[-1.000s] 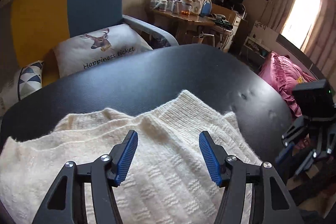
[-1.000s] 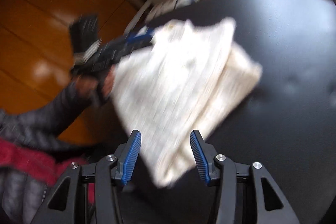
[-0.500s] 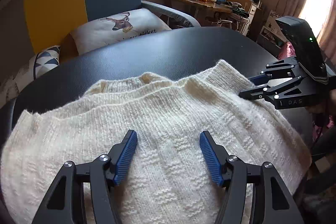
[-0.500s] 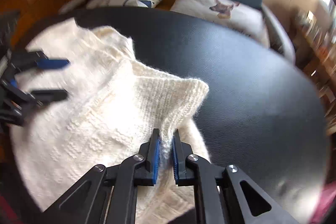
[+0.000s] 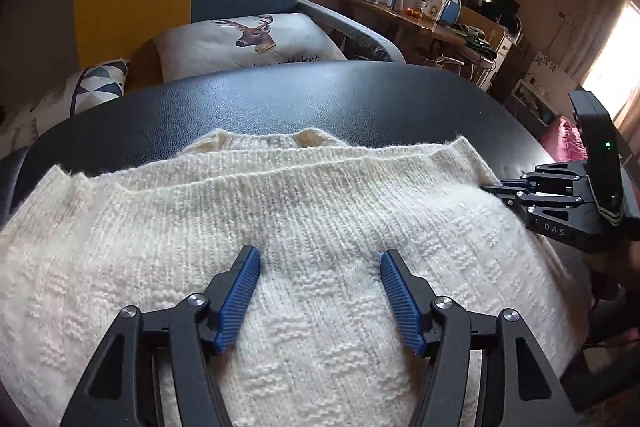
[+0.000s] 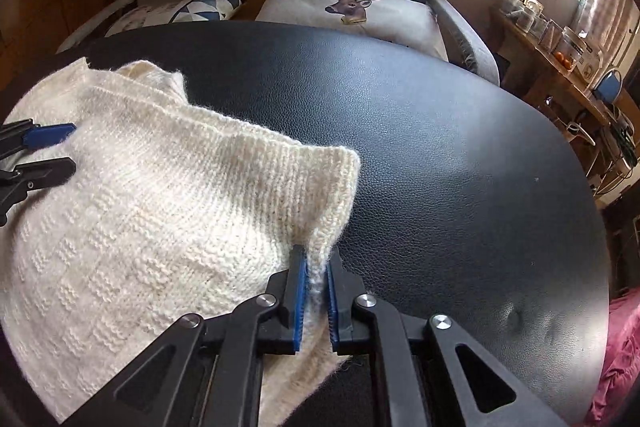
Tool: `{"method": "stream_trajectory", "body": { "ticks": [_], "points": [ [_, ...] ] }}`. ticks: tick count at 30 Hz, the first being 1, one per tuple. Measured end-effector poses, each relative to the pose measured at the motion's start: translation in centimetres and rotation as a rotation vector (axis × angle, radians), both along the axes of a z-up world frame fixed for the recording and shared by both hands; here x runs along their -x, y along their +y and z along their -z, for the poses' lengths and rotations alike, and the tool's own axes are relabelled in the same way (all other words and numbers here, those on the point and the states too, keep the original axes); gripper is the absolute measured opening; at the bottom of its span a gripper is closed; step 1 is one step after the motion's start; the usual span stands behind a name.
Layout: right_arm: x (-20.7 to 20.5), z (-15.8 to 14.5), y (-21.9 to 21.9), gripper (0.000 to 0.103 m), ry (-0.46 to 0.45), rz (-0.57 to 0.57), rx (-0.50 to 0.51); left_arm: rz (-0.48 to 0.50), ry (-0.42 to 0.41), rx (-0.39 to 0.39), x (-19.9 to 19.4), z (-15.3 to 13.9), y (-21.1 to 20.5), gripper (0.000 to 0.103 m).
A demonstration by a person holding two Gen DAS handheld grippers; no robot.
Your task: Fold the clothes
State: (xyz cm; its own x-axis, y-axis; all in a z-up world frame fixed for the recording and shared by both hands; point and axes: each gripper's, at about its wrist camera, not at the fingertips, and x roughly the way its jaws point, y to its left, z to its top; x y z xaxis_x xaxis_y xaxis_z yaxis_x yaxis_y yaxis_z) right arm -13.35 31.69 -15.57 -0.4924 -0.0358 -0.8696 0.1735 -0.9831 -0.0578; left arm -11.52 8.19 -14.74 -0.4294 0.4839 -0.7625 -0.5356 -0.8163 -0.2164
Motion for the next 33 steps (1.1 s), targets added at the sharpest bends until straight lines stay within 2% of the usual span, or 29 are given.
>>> {"method": "stream_trajectory", "body": {
  "ticks": [1,2,4,6,10,12,14,17,19,24,29,33],
  "points": [
    [0.1,-0.3,0.5,0.016,0.004,0.013,0.024,-0.007,-0.01,-0.018,0.1,-0.2,-0.3,0.063],
    [0.1,-0.7,1.1,0.024,0.011,0.027,0.043,-0.014,-0.02,-0.037,0.2,-0.5,-0.6,0.064],
    [-0.1,-1.9,2.1,0.025,0.048,0.05,0.089,-0.036,-0.034,-0.097,0.1,-1.4,-1.8,0.064],
    [-0.8,-3.5,2.1,0.026,0.111,0.061,0.092,-0.081,-0.035,-0.137,-0.1,-2.4,-3.7,0.064],
    [-3.0,-6.8,-0.3,0.03,0.208,0.013,0.122,-0.19,-0.008,-0.192,-1.7,-4.6,-9.9,0.064],
    [-2.9,-7.3,-2.8,0.031,0.201,-0.055,0.193,-0.251,0.007,-0.195,-2.9,-5.4,-13.9,0.066],
    [-2.5,-7.2,-5.6,0.034,0.156,-0.135,0.291,-0.306,0.012,-0.209,-4.3,-5.7,-18.3,0.067],
    [-1.5,-6.2,-10.9,0.035,0.074,-0.246,0.393,-0.344,-0.029,-0.225,-6.4,-4.9,-24.1,0.07],
    [-0.9,-5.5,-14.5,0.035,0.019,-0.315,0.446,-0.328,-0.082,-0.237,-7.5,-3.5,-26.7,0.07],
    [0.1,-3.3,-21.4,0.035,-0.067,-0.384,0.432,-0.252,-0.176,-0.31,-9.2,-0.4,-29.2,0.07],
    [1.3,-1.0,-22.4,0.035,-0.132,-0.347,0.441,-0.171,-0.168,-0.445,-8.7,-0.1,-29.3,0.068],
    [1.8,-0.2,-20.9,0.035,-0.165,-0.324,0.551,-0.089,-0.204,-0.49,-6.7,0.6,-28.6,0.067]
  ]
}}
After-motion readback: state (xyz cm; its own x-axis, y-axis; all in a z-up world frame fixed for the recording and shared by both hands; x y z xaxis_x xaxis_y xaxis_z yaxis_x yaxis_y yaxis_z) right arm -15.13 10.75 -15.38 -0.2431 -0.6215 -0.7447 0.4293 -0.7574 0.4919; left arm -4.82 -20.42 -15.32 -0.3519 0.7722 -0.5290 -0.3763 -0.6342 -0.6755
